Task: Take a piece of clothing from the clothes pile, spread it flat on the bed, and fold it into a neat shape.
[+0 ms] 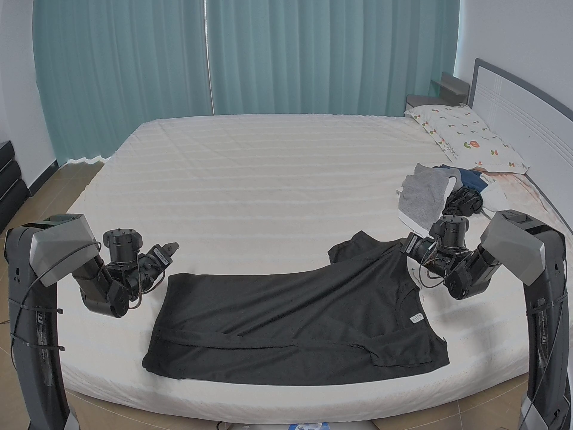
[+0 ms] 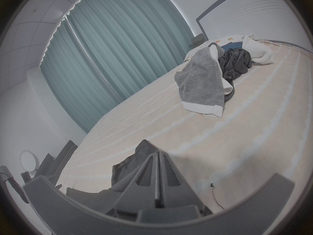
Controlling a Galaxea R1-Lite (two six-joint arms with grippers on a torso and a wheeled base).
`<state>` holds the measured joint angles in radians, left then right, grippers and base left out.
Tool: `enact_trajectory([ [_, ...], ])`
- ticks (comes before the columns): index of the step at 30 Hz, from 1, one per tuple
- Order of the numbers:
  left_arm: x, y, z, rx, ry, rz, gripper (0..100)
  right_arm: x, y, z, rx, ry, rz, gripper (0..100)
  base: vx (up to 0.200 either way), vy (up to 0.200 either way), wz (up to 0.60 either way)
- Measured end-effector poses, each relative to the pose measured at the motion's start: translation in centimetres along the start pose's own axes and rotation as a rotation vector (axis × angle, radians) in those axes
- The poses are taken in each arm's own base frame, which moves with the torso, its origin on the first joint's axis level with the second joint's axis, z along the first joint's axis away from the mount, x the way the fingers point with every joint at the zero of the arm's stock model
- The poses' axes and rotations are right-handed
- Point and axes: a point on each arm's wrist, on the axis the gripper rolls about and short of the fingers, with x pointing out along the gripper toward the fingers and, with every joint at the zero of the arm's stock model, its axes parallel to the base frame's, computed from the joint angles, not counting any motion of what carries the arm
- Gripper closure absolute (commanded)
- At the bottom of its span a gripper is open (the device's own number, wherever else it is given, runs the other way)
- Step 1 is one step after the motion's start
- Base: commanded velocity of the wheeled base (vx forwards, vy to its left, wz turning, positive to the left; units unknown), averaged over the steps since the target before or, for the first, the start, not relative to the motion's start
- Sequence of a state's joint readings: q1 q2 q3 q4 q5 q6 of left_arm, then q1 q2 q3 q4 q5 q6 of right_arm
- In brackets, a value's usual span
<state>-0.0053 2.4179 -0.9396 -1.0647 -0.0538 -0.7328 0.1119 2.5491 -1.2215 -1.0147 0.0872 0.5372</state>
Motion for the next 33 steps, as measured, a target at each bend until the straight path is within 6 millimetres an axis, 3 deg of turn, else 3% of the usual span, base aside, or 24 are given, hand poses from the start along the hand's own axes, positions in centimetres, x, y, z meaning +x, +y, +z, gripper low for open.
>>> enact_trajectory([
  [8,1.3,-0.9,0.4,0.037,0.191,-0.003,0,0.0,0.1,-0.5,-0.002,0.014,0.002,100,0.0,0.0,0.0],
  [16,0.9,-0.6,0.2,0.139,0.417,-0.058,0,-0.1,0.1,-0.8,-0.002,0.022,0.001,100,0.0,0.0,0.0],
  [33,1.1,-0.5,0.9,0.196,0.338,0.057,0,-0.1,0.2,-0.4,-0.002,0.01,0.003,100,0.0,0.0,0.0],
])
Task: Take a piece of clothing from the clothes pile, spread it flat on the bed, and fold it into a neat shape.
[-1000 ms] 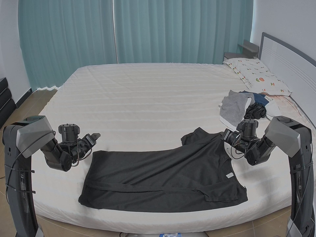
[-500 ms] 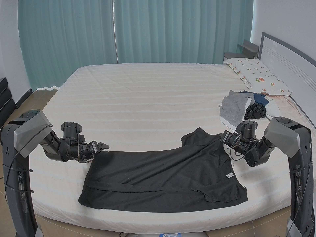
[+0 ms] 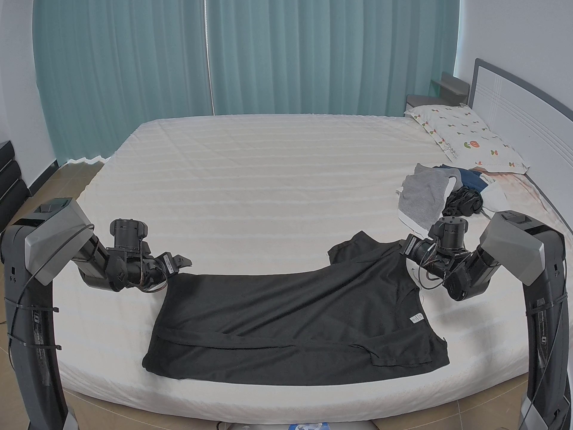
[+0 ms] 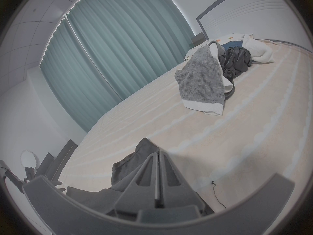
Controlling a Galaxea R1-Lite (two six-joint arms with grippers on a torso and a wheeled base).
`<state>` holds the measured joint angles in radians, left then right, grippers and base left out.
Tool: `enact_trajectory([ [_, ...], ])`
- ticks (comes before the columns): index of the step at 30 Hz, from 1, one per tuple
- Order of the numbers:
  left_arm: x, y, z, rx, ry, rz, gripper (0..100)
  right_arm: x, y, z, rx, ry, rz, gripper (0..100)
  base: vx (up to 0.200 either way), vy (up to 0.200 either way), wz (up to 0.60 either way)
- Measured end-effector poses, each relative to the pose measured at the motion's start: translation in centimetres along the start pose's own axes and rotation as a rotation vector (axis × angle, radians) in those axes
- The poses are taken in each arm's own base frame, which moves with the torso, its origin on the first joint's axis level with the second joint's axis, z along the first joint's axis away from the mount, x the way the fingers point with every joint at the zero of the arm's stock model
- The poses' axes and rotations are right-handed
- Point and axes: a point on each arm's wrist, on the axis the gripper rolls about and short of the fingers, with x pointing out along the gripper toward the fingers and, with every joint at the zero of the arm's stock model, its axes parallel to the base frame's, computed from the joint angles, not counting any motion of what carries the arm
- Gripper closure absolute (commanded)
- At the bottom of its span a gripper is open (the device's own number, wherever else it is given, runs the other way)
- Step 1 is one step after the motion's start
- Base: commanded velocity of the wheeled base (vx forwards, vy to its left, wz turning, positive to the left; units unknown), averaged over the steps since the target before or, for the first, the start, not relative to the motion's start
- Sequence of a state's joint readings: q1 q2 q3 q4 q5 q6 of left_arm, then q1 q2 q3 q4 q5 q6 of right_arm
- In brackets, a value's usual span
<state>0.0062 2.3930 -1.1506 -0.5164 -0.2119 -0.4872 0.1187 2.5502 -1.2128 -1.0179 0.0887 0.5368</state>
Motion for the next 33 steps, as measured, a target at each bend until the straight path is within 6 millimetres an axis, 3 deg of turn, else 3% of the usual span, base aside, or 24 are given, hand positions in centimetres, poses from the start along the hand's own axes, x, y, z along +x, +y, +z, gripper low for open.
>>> enact_trajectory([
  [13,1.5,0.0,-0.5,0.007,-0.002,0.028,0,0.1,0.3,0.0,-0.002,-0.007,0.011,100,0.0,0.0,0.0],
  [14,1.6,0.0,-0.5,0.007,-0.003,0.031,100,0.2,0.3,0.0,-0.002,-0.007,0.011,100,0.0,0.0,0.0],
  [33,2.3,0.5,0.5,-0.105,-0.061,0.067,100,0.1,0.2,-0.1,0.002,-0.006,0.011,100,0.0,0.0,0.0],
])
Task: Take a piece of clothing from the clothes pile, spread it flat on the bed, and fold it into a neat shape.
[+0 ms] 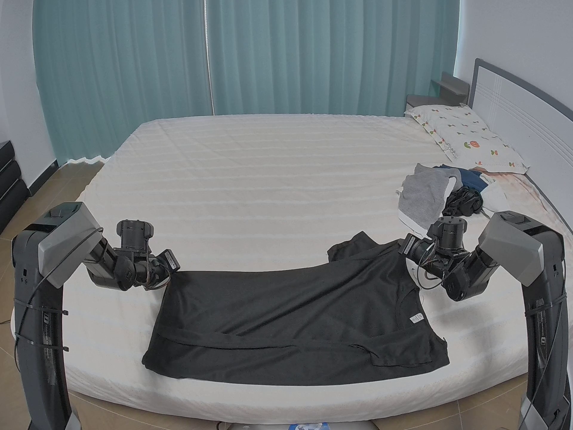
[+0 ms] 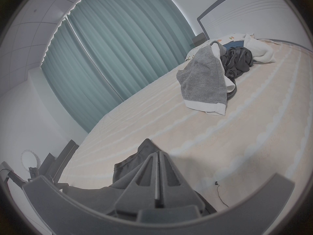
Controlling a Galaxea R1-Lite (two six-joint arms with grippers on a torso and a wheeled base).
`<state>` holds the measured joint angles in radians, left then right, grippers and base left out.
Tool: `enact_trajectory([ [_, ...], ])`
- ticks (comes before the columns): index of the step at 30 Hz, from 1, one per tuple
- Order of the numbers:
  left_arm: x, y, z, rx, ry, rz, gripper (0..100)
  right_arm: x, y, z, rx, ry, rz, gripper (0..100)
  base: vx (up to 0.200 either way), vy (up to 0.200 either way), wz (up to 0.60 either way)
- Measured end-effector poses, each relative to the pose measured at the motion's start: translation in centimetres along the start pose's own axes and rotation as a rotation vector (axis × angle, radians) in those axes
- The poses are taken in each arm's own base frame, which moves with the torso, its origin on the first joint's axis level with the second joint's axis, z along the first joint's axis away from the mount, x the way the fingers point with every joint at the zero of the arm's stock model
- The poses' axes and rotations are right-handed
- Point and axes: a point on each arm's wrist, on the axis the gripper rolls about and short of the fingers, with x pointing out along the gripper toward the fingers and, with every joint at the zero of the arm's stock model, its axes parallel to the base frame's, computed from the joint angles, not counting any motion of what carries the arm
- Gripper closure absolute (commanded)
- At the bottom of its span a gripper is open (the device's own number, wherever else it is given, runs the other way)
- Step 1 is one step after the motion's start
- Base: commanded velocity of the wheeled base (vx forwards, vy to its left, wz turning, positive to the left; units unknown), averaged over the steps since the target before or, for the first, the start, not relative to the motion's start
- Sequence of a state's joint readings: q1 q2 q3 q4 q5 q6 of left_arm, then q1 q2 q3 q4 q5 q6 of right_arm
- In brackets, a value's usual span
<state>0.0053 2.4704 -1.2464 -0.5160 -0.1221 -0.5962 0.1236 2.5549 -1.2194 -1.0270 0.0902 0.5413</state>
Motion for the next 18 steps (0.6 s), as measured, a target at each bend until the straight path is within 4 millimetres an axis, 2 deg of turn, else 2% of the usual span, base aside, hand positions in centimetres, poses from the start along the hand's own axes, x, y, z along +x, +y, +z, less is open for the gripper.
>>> enact_trajectory([
  [10,-0.3,-0.1,1.6,-0.098,-0.108,-0.048,100,0.1,0.1,0.5,-0.004,-0.077,0.005,100,0.0,0.0,0.0],
  [18,-1.9,0.7,2.2,-0.124,-0.113,-0.047,100,0.3,0.1,0.4,-0.006,-0.091,0.015,100,0.0,0.0,0.0],
])
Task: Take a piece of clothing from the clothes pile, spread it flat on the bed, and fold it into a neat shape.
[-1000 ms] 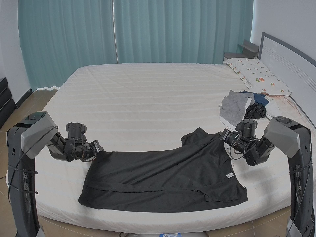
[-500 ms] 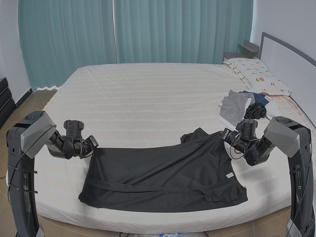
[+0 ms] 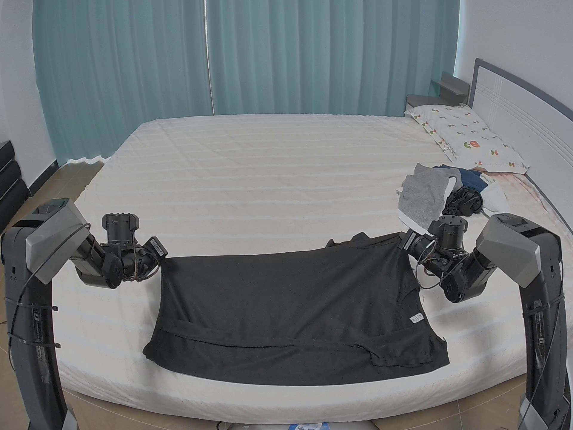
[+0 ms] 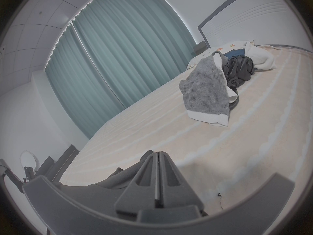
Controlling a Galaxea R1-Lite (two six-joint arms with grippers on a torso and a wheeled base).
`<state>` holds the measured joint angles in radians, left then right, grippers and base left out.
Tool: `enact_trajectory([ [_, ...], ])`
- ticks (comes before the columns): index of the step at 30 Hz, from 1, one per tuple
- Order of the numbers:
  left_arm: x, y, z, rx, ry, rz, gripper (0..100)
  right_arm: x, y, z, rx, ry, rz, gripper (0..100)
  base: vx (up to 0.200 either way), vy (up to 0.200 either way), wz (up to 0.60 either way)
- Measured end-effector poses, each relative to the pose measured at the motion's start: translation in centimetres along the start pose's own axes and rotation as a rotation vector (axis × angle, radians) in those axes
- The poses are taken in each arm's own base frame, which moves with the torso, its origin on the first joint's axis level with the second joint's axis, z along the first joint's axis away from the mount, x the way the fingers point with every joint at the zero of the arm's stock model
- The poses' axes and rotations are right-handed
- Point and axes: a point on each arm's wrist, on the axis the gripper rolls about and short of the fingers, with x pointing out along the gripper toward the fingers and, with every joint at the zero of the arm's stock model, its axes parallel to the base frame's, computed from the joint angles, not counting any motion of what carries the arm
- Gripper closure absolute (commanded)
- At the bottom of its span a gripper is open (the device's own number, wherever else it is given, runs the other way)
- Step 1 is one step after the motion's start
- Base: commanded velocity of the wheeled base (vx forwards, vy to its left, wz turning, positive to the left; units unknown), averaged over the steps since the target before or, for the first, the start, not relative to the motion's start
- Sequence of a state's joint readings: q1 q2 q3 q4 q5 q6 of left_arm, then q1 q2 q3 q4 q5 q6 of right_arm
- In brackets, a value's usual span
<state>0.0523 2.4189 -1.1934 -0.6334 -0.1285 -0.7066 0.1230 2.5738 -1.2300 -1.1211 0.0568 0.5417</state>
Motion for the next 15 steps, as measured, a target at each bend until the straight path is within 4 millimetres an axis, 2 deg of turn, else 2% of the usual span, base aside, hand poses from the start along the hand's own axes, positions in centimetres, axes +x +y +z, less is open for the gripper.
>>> enact_trajectory([
  [15,-1.4,-0.1,0.7,-0.002,-0.004,-0.014,100,0.1,-0.2,-0.5,-0.002,-0.009,0.032,100,0.0,0.0,0.0],
])
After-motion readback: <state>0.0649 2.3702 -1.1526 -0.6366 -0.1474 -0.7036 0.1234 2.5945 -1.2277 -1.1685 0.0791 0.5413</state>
